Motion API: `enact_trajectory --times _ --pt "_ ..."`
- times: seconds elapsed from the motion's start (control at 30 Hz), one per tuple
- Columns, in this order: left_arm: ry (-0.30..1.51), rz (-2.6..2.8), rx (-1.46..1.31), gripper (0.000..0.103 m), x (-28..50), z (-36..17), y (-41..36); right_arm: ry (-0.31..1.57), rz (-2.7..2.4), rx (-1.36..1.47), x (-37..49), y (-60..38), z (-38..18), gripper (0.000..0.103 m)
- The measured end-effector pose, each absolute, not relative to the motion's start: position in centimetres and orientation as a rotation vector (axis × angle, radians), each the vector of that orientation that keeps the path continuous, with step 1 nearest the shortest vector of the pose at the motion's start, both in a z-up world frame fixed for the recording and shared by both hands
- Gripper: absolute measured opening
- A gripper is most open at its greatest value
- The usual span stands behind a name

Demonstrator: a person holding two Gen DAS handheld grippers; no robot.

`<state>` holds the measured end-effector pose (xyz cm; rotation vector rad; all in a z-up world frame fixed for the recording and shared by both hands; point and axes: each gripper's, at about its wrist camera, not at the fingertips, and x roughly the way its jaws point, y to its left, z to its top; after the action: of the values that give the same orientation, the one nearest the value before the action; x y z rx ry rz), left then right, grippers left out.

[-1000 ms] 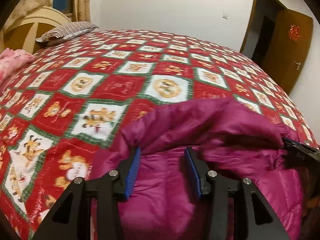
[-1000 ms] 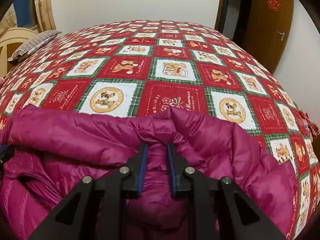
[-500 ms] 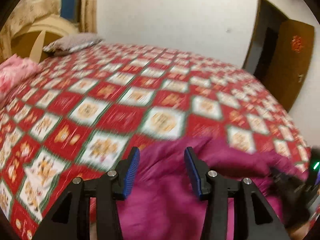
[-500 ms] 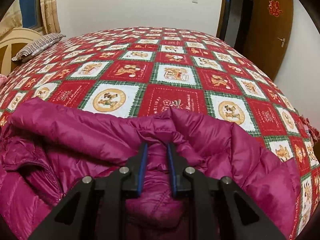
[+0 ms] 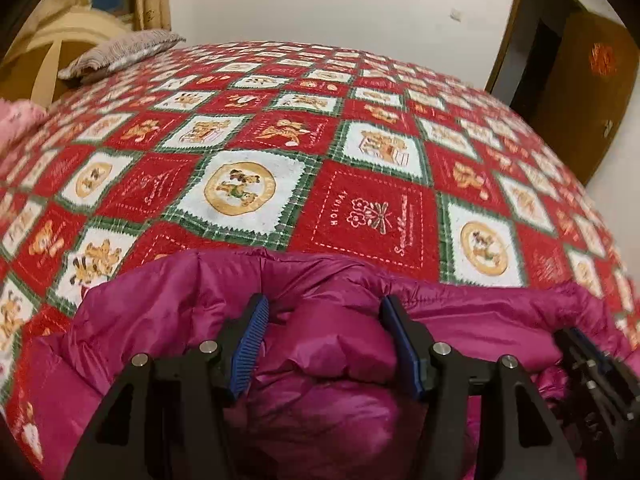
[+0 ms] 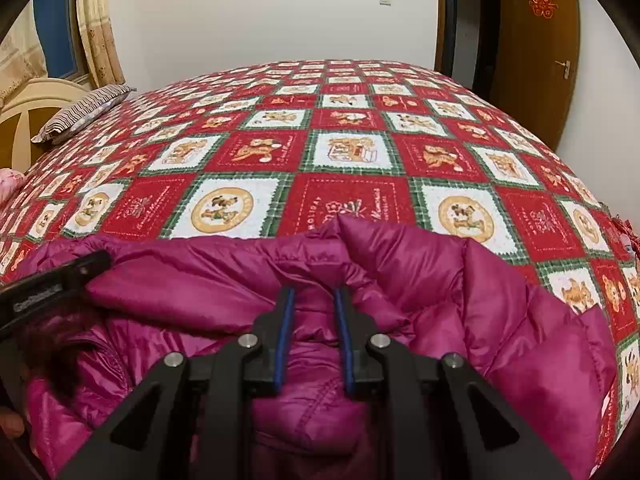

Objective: Fold large clothes
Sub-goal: 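Lift the collar with both grippers and fold it toward the hem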

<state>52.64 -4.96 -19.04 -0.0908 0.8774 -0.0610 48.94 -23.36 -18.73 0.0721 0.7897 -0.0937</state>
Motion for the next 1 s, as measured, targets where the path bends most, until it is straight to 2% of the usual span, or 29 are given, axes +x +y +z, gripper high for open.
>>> enact_trajectory --times 0.3,0.4,0.5,0.6,0.83,1.0 --pt "0.843 -0.035 -0.028 0.061 52.8 -19.5 -5.8 0.746 -0.121 0.138 48.0 -24.1 -16.7 0.022" --pt "0.843 -0.034 -0.026 0.061 52.8 -19.5 -5.8 0.742 -0.177 0.021 48.5 -23.0 -16.2 0.025" --pt "0.842 -0.037 -0.031 0.061 52.7 -19.5 -5.8 0.869 -0.202 -0.067 50.2 -22.4 -18.9 0.024" --pt "0.843 -0.036 -0.029 0.061 52.7 -19.5 -5.8 0.840 -0.227 -0.114 50.0 -21.7 -19.1 0.024" --pt "0.843 -0.039 -0.031 0.061 52.7 -19.5 -5.7 0.828 -0.194 -0.054 49.4 -22.8 -18.7 0.024" --pt "0.845 -0.038 -0.032 0.061 52.7 -19.5 -5.7 0.725 -0.191 0.046 44.5 -25.5 -14.9 0.024"
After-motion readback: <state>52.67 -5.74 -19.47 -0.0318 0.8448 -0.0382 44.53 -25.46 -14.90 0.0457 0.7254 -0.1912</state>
